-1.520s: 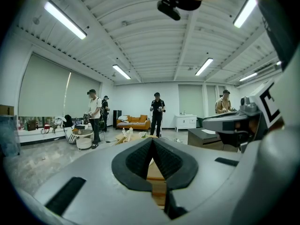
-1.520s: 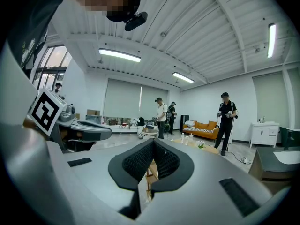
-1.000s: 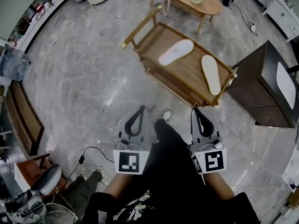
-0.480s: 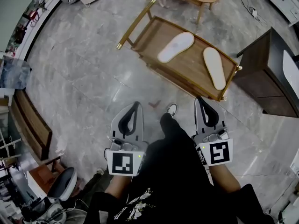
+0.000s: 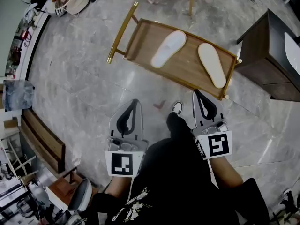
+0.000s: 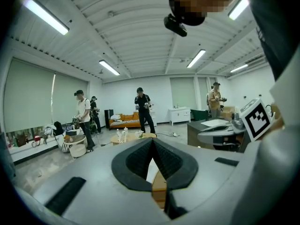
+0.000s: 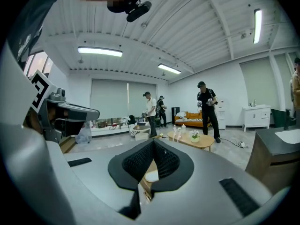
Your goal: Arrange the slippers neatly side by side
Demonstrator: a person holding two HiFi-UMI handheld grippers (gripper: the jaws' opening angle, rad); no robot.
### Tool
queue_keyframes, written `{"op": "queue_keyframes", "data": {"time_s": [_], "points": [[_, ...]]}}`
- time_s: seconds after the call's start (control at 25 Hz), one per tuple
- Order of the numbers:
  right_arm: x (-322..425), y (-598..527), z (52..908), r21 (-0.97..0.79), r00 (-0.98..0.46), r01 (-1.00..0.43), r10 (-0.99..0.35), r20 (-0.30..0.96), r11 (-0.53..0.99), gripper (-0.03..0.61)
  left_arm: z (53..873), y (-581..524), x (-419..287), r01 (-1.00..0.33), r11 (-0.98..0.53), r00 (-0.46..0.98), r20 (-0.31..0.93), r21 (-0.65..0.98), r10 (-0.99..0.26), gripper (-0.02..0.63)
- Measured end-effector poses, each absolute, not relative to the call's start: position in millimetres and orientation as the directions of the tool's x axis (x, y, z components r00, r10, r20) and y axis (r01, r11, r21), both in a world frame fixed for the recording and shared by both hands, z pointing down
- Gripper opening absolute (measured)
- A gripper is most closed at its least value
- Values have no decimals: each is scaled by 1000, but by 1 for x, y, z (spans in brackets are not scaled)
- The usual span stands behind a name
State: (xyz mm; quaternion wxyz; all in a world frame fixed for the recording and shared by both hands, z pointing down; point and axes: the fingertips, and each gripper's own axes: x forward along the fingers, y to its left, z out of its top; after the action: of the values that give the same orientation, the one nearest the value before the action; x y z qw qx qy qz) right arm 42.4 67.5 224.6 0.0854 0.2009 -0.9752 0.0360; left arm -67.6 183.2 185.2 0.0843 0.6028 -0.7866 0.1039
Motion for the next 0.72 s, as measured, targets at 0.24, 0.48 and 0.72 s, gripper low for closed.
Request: {"op": "queue_keyframes", "data": {"time_s": [0.24, 0.48, 0.72], "points": [[49, 49, 227, -36, -881, -449, -436, 184, 893, -9, 187, 156, -68, -977, 212, -211, 250, -24, -945, -14], [48, 38, 225, -31, -875, -459, -447, 185, 888, -9, 187, 140, -70, -981, 193, -193, 251, -28, -948, -14], [41, 25, 223, -51, -879, -460, -446, 169, 886, -9, 184, 130, -65, -984, 169, -176, 270, -47, -947, -14]]}}
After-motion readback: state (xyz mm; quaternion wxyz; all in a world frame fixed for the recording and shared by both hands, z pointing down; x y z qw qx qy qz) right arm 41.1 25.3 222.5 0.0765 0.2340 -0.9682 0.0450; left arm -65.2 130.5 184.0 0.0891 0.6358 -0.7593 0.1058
